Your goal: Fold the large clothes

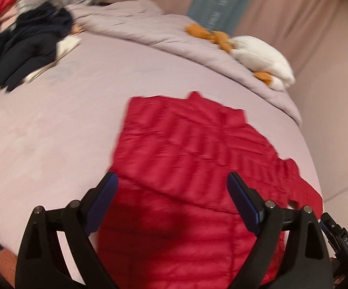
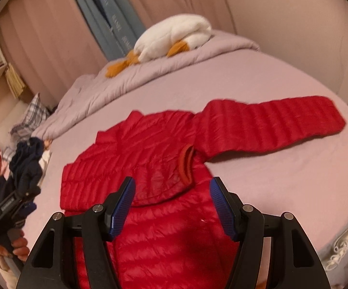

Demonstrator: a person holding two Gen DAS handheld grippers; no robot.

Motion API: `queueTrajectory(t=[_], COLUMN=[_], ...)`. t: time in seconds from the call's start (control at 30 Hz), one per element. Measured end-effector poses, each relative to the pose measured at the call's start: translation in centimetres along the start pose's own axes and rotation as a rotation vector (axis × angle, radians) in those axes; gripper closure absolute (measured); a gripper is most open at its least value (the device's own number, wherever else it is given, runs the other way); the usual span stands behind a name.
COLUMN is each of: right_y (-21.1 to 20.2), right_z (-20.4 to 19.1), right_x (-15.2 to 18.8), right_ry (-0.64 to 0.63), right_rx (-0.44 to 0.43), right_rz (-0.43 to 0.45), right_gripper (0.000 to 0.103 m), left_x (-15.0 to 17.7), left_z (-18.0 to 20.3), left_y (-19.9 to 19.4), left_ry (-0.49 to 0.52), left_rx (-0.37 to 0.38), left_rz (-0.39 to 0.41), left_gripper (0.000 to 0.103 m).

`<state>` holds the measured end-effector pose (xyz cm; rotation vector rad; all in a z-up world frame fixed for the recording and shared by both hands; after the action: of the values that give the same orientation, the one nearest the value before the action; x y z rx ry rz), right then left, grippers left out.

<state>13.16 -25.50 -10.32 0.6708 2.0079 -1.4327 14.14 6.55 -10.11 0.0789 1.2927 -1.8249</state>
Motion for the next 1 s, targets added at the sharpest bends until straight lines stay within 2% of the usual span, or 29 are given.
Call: queueTrajectory(t=[0.2,0.33,0.57,0.63,0.7,0.77,0.87,1.0], right_y=[5.3,8.7,12.6,12.8,12.7,12.1,10.6,6.5], right_z=[-0.1,0.3,0.6,0.6,0.4,-0.1,-1.2,-2.8], right_x=[-0.7,-0.8,-0.2,-0.2,-0.4,-0.9,-3.0,-7.8], right_ry=[-0.031,-0.041,-0.061,-0.061,-0.076,-0.101,-0.152,-0.225], right_rx=[-0.005,0.026,0.029,0.027,0.009,0.002,-0.019,-0.033], right_rz=[-0.118,-0.199,-0.307,-0.301,-0.288,-0.274,-0.216,-0.088], right_gripper=[0.038,0.038,0.038,0.042,0.069,0.085,0.086,0.086], left_x=[0.0,0.0,-0.1,-0.2,-0.3,-0.5,-1.0,-1.8], left_z=[-2.8,-3.6,-4.2,-4.2,-4.2,-4.1,-3.9,-3.1], left_y=[-0.1,-0.2,-0.2,-0.1,0.1,0.2,0.3,1.0], left_ry=[-0.038,-0.048,-0.051,-0.053,-0.050,-0.050,-0.050,-0.047], left_rx=[-0.079,-0.086,-0.088,-0.088,-0.082,-0.070,-0.057,-0.038], left_rz=[0.018,0.020,0.022,0.017,0.012,0.013,0.019,0.023], left_gripper=[0.011,0.011,0.011,0.012,0.012,0.012,0.013,0.013])
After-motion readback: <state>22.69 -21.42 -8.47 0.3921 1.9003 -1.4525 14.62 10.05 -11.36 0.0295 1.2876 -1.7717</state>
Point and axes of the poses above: each gripper's, at about its wrist camera, not at the fingertips, and y roughly the way its jaws point, z to its right, x to its underside, the point moved 1 cm from there along y, roughly the way its jaws point, and after that the axes turned 12 degrees about -y, right-handed, at the moved point
